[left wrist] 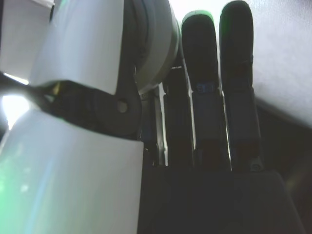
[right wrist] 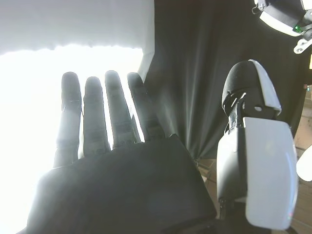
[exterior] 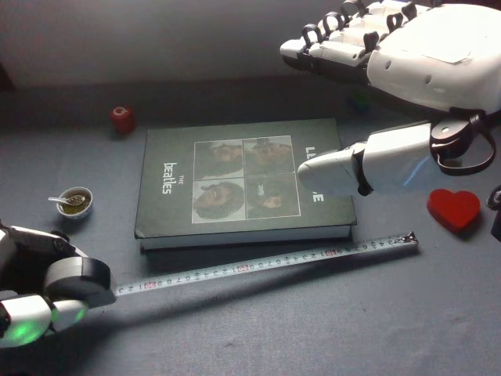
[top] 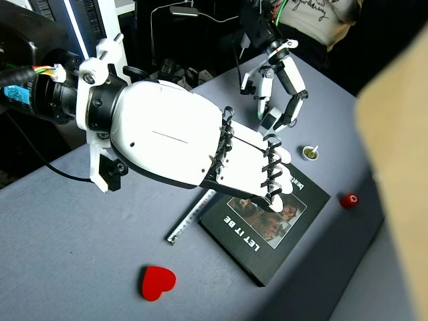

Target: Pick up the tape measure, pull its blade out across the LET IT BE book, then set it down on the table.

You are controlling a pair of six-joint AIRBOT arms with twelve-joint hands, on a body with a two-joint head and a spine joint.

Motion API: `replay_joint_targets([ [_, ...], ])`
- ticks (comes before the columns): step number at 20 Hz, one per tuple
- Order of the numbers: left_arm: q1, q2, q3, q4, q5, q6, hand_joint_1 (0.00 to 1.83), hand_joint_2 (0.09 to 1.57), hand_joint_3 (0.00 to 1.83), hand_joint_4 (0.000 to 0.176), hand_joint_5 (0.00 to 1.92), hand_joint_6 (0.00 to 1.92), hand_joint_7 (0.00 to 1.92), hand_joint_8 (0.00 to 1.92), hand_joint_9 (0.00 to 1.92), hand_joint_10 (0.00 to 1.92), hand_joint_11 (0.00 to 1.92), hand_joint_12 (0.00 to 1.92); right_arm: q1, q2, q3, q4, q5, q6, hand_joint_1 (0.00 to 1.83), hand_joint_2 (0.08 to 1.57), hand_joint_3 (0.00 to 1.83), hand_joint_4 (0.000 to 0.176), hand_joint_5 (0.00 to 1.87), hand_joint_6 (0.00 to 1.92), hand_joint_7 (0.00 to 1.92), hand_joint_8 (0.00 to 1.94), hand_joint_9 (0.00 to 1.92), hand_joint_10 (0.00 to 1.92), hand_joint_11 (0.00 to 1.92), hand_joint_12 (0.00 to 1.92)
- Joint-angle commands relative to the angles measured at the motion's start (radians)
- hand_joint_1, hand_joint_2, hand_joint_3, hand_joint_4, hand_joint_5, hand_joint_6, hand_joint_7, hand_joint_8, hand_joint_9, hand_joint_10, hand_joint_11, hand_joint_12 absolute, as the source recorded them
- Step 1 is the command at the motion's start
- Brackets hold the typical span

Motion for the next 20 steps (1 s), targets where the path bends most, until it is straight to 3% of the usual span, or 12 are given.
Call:
replay_joint_targets([
  [1, -0.006, -0.006, 0.013, 0.032, -0.118, -0.01, 1.38, 1.09, 0.0, 0.0, 1.06, 0.74, 1.01, 0.89, 0.92, 1.22, 0.8, 0.93, 0.012, 0.005, -0.003, -0.028, 0.038, -0.001, 0.09, 1.06, 0.0, 0.0, 0.08, 0.01, 0.08, 0.0, 0.05, 0.0, 0.0, 0.5],
  [3, -0.006, -0.015, 0.022, 0.04, -0.12, -0.01, 1.38, 1.09, 0.0, 0.0, 1.06, 0.74, 1.01, 0.89, 0.92, 1.22, 0.8, 0.93, 0.013, 0.005, -0.003, -0.029, 0.038, -0.001, 0.09, 1.06, 0.0, 0.0, 0.08, 0.01, 0.08, 0.0, 0.05, 0.0, 0.0, 0.5],
  [4, -0.009, -0.019, 0.029, 0.046, -0.12, -0.011, 1.38, 1.1, 0.0, 0.0, 0.99, 0.88, 0.99, 0.9, 0.91, 1.24, 0.79, 0.94, 0.013, 0.005, -0.003, -0.03, 0.038, -0.001, 0.09, 1.06, 0.0, 0.0, 0.08, 0.01, 0.09, 0.0, 0.05, 0.0, 0.0, 0.5],
  [5, -0.015, -0.022, 0.035, 0.052, -0.12, -0.011, 1.14, 1.15, 0.01, 0.0, 0.9, 1.08, 0.89, 0.42, 0.82, 0.64, 0.7, 0.85, 0.013, 0.005, -0.003, -0.03, 0.038, -0.001, 0.09, 1.06, 0.0, 0.0, 0.08, 0.01, 0.09, 0.0, 0.06, 0.0, 0.0, 0.5],
  [6, -0.017, -0.024, 0.039, 0.054, -0.12, -0.009, 0.99, 1.14, 0.0, 0.0, 0.79, 0.47, 0.88, 0.15, 0.84, 0.29, 0.67, 0.75, 0.013, 0.005, -0.003, -0.03, 0.038, -0.001, 0.09, 1.06, 0.0, 0.0, 0.08, 0.01, 0.09, 0.0, 0.06, 0.0, 0.0, 0.5],
  [7, -0.015, -0.025, 0.042, 0.056, -0.12, -0.007, 0.86, 1.16, 0.0, 0.0, 0.83, 0.05, 0.88, 0.01, 0.87, 0.06, 0.66, 0.66, 0.013, 0.005, -0.003, -0.03, 0.039, -0.001, 0.09, 1.06, 0.0, 0.0, 0.07, 0.0, 0.09, 0.0, 0.05, 0.0, 0.0, 0.48],
  [10, -0.01, -0.026, 0.043, 0.063, -0.12, -0.006, 0.61, 1.19, 0.01, 0.0, 0.77, 0.0, 0.8, 0.0, 0.81, 0.0, 0.55, 0.57, 0.013, 0.005, -0.003, -0.031, 0.039, -0.001, 0.09, 1.06, 0.0, 0.0, 0.07, 0.0, 0.09, 0.0, 0.05, 0.0, 0.0, 0.48],
  [12, -0.01, -0.025, 0.042, 0.066, -0.12, -0.003, 0.5, 1.18, 0.0, 0.0, 0.66, 0.0, 0.66, 0.0, 0.67, 0.0, 0.45, 0.51, 0.013, 0.005, -0.003, -0.032, 0.039, -0.002, 0.09, 1.06, 0.0, 0.0, 0.08, 0.0, 0.1, 0.0, 0.06, 0.0, 0.0, 0.49],
  [15, -0.012, -0.024, 0.041, 0.074, -0.12, -0.001, 0.45, 1.17, 0.0, 0.0, 0.62, 0.0, 0.57, 0.0, 0.55, 0.0, 0.37, 0.47, 0.013, 0.005, -0.003, -0.033, 0.038, -0.002, 0.09, 1.06, 0.0, 0.0, 0.09, 0.01, 0.1, 0.0, 0.07, 0.0, 0.0, 0.54],
  [20, -0.036, -0.006, 0.043, 0.076, -0.12, 0.0, 0.43, 1.16, 0.0, 0.0, 0.59, 0.0, 0.58, 0.0, 0.55, 0.0, 0.35, 0.45, 0.014, 0.004, -0.003, -0.034, 0.037, -0.002, 0.09, 1.06, 0.0, 0.0, 0.1, 0.0, 0.1, 0.0, 0.08, 0.0, 0.0, 0.57],
])
